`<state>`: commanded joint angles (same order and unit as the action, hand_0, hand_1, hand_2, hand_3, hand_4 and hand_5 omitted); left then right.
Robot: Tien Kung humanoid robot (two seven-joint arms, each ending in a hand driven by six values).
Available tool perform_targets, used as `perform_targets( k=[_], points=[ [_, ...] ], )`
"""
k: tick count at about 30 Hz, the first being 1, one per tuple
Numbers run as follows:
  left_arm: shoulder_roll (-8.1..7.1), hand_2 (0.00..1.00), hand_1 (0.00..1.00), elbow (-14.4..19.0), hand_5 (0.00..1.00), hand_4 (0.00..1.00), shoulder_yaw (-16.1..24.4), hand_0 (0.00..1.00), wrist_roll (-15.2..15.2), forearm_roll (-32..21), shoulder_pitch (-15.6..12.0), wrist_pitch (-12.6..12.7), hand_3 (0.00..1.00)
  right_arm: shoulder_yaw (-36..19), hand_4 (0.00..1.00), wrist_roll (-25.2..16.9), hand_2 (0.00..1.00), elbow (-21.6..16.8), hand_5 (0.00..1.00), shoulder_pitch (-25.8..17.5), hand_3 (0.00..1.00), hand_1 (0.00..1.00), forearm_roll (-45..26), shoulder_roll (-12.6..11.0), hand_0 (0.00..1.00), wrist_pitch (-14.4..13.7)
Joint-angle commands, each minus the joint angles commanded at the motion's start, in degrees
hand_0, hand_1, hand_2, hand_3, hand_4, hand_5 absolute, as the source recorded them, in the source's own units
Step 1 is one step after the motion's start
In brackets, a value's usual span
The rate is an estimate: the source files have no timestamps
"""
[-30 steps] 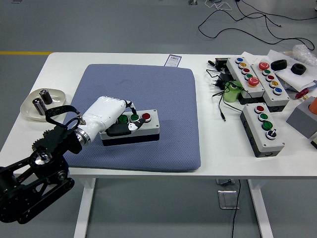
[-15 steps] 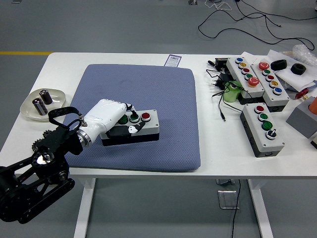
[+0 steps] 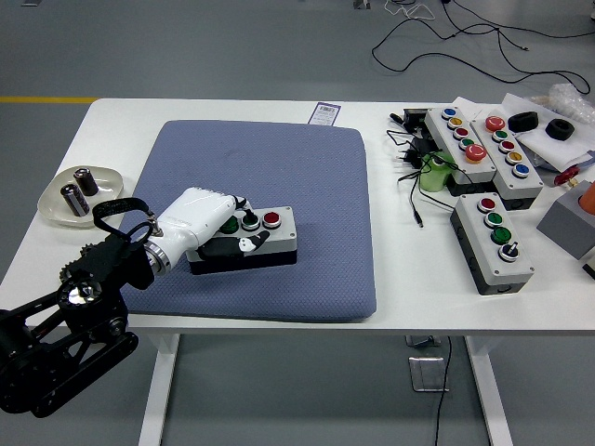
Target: Pick up the button,place it on the desk,press the button,press the button
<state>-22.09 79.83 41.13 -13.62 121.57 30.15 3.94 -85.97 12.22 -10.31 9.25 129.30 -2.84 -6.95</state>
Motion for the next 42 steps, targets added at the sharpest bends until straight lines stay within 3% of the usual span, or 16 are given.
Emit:
perform_targets(
  k=[8, 10, 19, 24, 42],
  points=[
    [0.24, 0.002, 0.002, 1.2, 0.998, 0.686, -0.1, 0.002, 1.5, -2.3, 0.5, 8.3, 0.56, 0.2, 0.31, 0.1, 0.674, 0.0, 0.173, 0.0, 0.624, 0.658, -0.2, 0.0, 0.673, 0.0],
    [0.38, 0.002, 0.002, 1.2, 0.998, 0.686, -0.3, 0.002, 2.2, -2.8, 0.9, 9.2, 0.56, 0.3, 0.31, 0.1, 0.674, 0.0, 0.173, 0.0, 0.624, 0.658, -0.3, 0.0, 0.673, 0.0],
    [1.37, 0.002, 0.002, 0.3, 0.998, 0.682, -2.8, 0.002, 2.7, -4.0, 2.2, 7.5, 0.568, 0.3, 0.31, 0.1, 0.674, 0.0, 0.173, -0.1, 0.624, 0.658, -0.4, 0.1, 0.673, 0.1],
    [2.1, 0.002, 0.002, -1.4, 0.998, 0.682, -3.6, 0.002, 2.9, -3.8, 2.7, 8.2, 0.568, 0.4, 0.31, 0.1, 0.674, 0.0, 0.173, -0.1, 0.624, 0.658, -0.1, 0.1, 0.673, 0.1],
    [2.27, 0.002, 0.002, -4.0, 0.998, 0.683, -6.0, 0.002, 2.1, -3.5, 3.5, 5.8, 0.566, 0.8, 0.31, 0.2, 0.674, 0.0, 0.173, -0.2, 0.624, 0.658, -0.4, 0.1, 0.673, 0.2]
  ],
)
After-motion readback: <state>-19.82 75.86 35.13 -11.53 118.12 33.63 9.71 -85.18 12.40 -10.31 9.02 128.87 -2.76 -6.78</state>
